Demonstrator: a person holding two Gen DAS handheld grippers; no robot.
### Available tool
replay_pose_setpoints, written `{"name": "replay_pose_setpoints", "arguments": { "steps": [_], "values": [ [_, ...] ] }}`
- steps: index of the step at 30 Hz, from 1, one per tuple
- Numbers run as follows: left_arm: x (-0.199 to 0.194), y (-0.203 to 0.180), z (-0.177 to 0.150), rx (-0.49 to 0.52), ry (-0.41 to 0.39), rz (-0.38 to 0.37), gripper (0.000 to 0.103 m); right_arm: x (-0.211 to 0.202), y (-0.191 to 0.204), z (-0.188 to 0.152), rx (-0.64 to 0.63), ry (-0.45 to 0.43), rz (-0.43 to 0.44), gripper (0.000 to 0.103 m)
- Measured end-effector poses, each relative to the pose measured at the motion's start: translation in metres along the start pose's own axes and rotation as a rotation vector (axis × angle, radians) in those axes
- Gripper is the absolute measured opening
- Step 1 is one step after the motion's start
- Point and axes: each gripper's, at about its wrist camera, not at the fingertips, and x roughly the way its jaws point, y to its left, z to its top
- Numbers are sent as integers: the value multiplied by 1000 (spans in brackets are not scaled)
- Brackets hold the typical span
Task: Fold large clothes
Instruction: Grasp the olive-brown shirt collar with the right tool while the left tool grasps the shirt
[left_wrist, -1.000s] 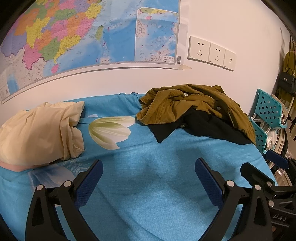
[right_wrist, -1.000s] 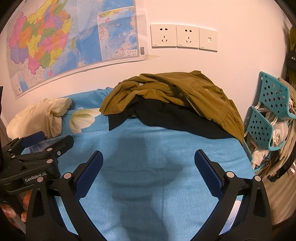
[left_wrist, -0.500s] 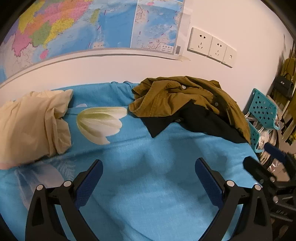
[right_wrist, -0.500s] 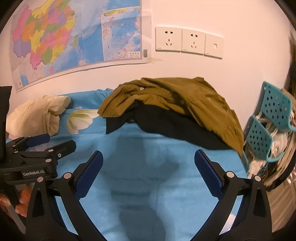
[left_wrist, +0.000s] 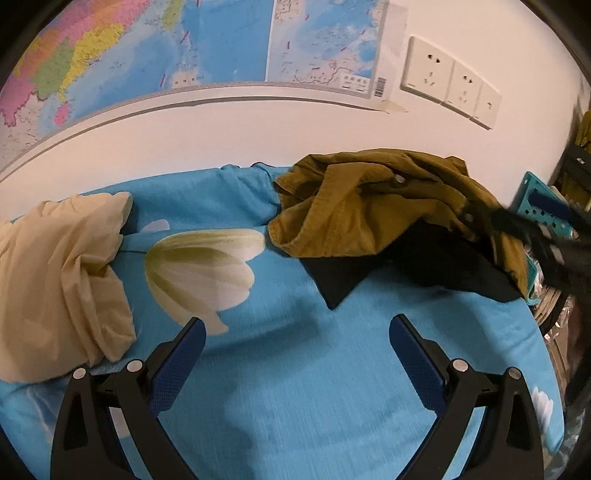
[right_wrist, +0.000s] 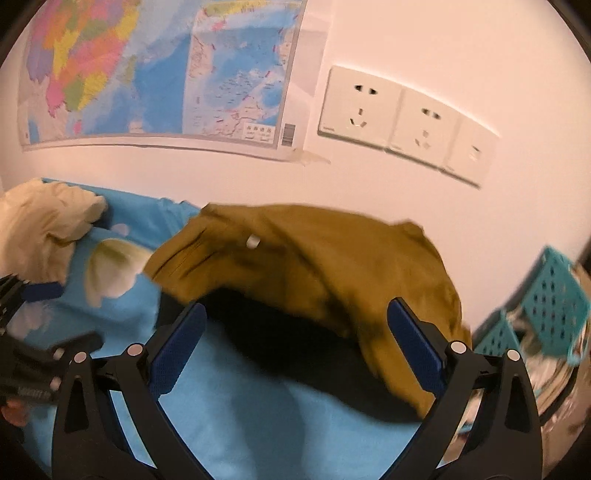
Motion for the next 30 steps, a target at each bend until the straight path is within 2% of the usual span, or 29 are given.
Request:
{"name": "replay_pose_setpoints", "arguments": {
  "steps": [2,8,10,11,12,14,16,19,20,22,23,24,25,27,30],
  "values": [
    [6,1,5,1,-3,13,96,19,-3,15,-26,24,7,82],
    [22,0,13,23,1,35,96,78,6,40,-139,118,30,63],
    [28,0,15,26,5,39,96,92,9,44,-164,139,31,51],
    [30,0,15,27,7,41,96,98,9,46,-174,149,36,34],
    [32,0,16,28,11,42,96,101,7,48,-179,155,52,9],
    [38,2,17,33,18,48,96,91,5,54,-189,126,39,5],
    [41,3,17,39,19,52,96,71,-5,63,-173,72,53,4],
    [49,6,21,39,22,54,96,28,-44,80,-82,-34,56,4],
    [51,7,23,38,23,55,96,19,-59,82,-42,-45,75,9],
    [54,8,26,40,21,51,96,17,-72,81,-46,4,92,28],
    [55,8,27,46,16,52,96,19,-70,78,-72,16,77,47],
    [57,8,28,55,12,55,96,23,-62,75,-123,32,48,53],
    [59,7,30,66,8,60,96,29,-54,74,-157,41,35,53],
    [61,7,33,80,6,76,96,43,-38,71,-215,78,56,67],
    [63,8,36,84,4,77,96,64,-8,69,-327,90,50,72]
  ]
}}
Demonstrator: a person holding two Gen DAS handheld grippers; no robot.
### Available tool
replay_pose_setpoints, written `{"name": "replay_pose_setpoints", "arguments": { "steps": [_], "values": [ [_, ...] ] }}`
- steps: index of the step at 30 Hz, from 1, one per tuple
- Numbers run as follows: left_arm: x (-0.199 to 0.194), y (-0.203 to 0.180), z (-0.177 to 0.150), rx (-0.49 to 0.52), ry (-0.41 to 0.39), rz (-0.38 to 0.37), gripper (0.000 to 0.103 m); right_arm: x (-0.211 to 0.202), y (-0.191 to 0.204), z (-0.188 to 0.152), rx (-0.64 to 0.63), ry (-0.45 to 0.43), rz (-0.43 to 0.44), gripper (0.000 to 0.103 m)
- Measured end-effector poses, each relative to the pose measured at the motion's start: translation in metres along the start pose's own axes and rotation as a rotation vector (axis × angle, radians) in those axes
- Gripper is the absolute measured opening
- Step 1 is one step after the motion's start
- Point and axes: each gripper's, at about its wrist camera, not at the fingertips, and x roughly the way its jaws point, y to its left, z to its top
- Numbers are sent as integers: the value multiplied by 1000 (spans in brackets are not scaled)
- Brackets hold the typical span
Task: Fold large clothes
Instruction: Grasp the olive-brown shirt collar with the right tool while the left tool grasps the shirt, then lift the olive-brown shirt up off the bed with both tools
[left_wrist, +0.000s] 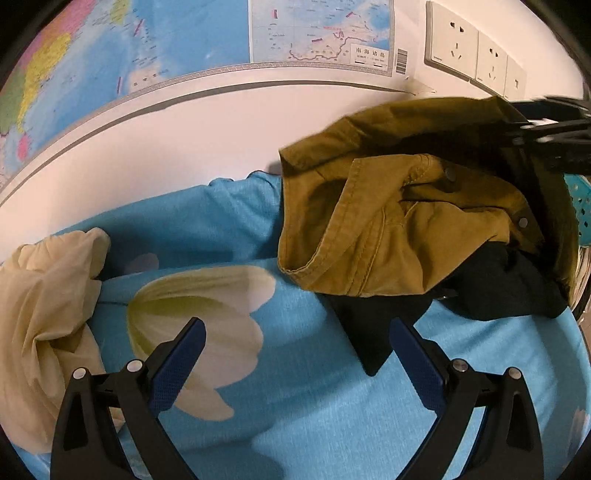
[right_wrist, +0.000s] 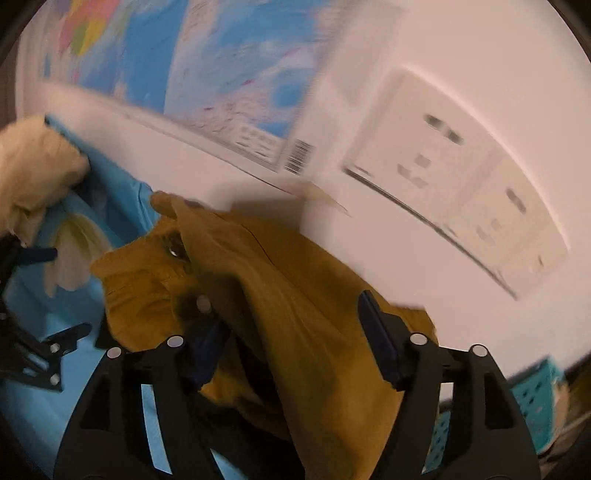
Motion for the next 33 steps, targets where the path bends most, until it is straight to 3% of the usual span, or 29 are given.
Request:
{"name": "replay_pose_setpoints", "arguments": {
  "steps": [2,4,5,7,10,15,23,25,26,27,28,30,31,33],
  "values": [
    [1,2,0,0,-1,-6,96,16,6,7,-23,23,-2,71],
    [5,4,3,0,6,-15,96,31,9,12,-34,53,12,38],
    [5,5,3,-2,7,-23,96,36,8,14,-34,75,17,3],
    [10,1,4,-4,4,-44,96,26,-4,19,7,58,24,2],
    [9,1,5,-1,-16,-78,96,-25,-40,21,111,-68,15,2],
    [7,-6,17,13,-78,-152,96,-112,-120,-6,349,-194,46,2],
    [-6,-26,53,23,-261,-366,96,-154,-140,-42,437,-263,59,2],
    [1,-35,63,44,-290,-362,94,-155,-140,-44,440,-275,65,2],
    [9,-39,69,58,-288,-367,88,-157,-141,-46,446,-287,62,2],
    [21,-45,77,71,-273,-353,68,-157,-145,-44,457,-291,63,2],
    [29,-49,82,82,-253,-350,38,-159,-147,-48,467,-296,63,2],
    [46,-57,95,86,-179,-409,2,-163,-152,-54,484,-303,46,2],
    [45,-60,99,79,-183,-407,1,-168,-158,-59,496,-309,30,2],
    [28,-73,110,118,-270,-366,1,-182,-170,-66,519,-316,-3,2]
  ]
}}
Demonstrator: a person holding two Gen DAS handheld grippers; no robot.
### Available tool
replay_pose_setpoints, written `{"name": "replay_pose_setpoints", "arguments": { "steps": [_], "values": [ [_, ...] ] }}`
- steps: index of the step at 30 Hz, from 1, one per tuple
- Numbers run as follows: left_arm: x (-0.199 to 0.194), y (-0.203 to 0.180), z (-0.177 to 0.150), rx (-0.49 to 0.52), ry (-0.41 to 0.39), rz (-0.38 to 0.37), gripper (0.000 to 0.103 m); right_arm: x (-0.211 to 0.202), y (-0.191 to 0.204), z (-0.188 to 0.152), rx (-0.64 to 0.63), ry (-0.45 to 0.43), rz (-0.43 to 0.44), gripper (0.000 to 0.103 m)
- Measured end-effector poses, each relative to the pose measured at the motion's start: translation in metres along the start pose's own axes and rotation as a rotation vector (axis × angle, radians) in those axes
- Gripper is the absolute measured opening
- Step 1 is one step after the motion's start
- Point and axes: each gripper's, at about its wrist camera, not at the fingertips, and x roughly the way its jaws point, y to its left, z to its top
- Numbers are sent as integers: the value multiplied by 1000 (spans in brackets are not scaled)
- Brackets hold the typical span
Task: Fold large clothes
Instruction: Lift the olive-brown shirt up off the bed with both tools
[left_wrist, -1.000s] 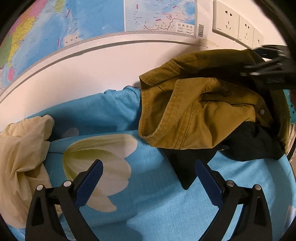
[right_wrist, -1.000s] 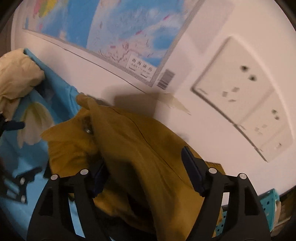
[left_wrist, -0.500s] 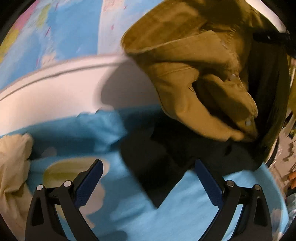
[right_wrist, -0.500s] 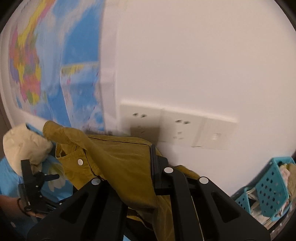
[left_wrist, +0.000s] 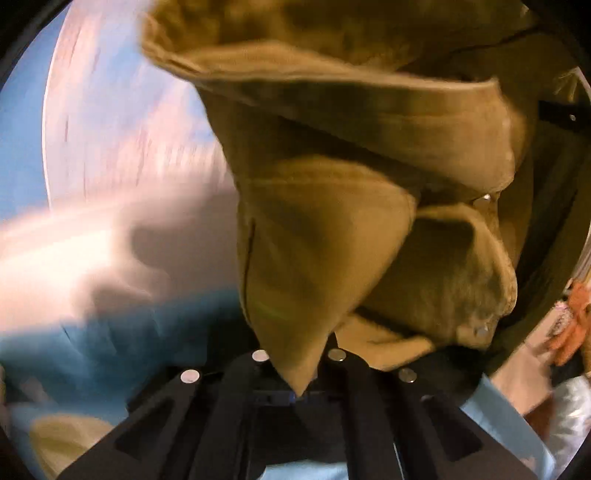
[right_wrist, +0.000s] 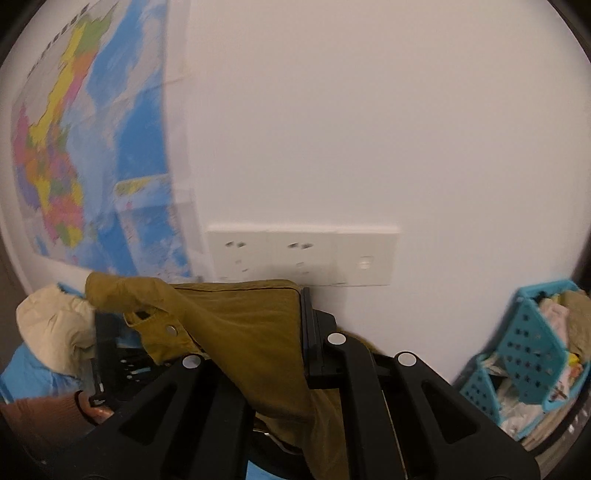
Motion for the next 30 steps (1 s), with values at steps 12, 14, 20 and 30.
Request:
{"name": "replay_pose_setpoints", "arguments": {
  "steps": [12,14,20,30],
  "values": [
    [-132,-68,121,113,-367,-70,0,-188,-18,61,-28,-287,-128,2],
    [-176,-71,133,131,-460,-71,0,-227,-11,65,-34,-362,-117,2],
    [-295,-78,145,186,-624,-10,0,-317,20,63,-61,-527,-26,2],
    [-462,-90,70,283,-714,286,1,-378,89,32,-109,-558,264,2]
  ]
}}
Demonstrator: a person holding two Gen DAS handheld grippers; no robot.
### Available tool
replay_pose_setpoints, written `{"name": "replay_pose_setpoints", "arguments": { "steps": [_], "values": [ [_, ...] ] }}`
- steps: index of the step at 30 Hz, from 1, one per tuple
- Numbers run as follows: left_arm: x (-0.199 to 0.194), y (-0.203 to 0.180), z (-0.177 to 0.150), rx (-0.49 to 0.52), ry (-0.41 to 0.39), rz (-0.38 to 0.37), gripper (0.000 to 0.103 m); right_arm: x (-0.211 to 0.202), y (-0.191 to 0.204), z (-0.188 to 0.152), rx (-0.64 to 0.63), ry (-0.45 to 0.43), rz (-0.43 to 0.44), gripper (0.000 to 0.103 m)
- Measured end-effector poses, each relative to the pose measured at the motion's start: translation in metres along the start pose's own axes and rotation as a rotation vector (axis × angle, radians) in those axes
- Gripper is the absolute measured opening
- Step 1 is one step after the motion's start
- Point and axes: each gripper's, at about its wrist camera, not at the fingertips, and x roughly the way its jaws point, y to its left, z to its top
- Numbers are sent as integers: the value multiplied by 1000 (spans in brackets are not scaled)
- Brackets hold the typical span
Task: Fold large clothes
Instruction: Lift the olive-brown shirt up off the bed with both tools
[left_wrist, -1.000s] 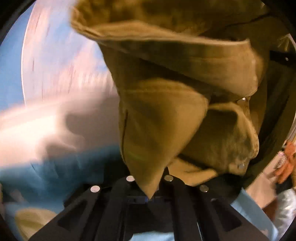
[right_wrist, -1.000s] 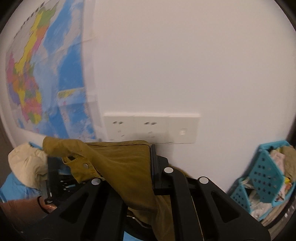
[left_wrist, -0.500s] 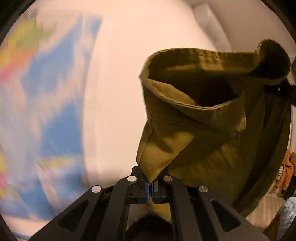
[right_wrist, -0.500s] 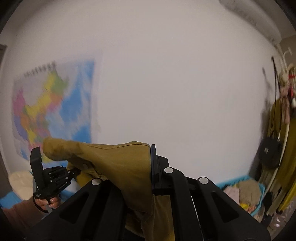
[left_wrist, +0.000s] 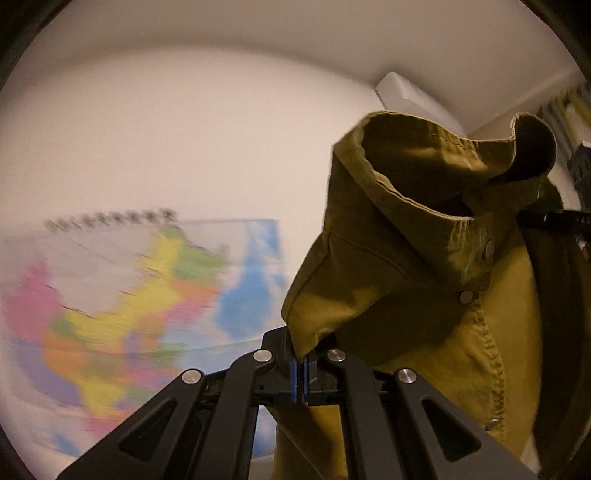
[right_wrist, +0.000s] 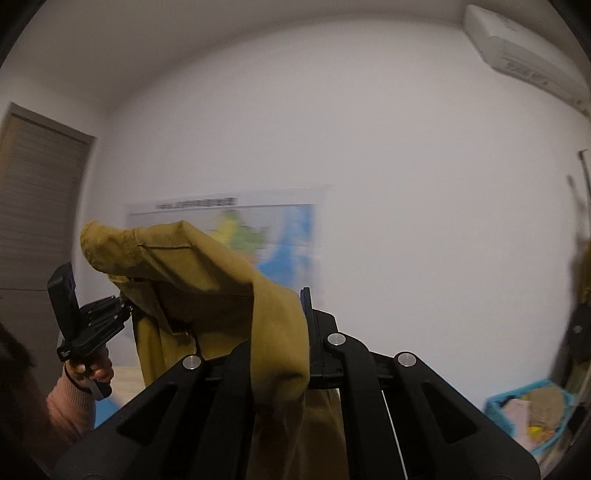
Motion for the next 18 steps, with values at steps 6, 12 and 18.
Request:
{"name": "replay_pose_setpoints", "arguments": {
  "steps": [6,12,18],
  "values": [
    [-78,4,34,128,45,166,1,-8,39,-1,32,-30,169,2],
    [-46,17,7,161,185,204,1,72,20,-44,157,140,206,2],
    [85,54,-142,66,566,204,1,195,-6,-155,271,464,134,2]
  ]
}}
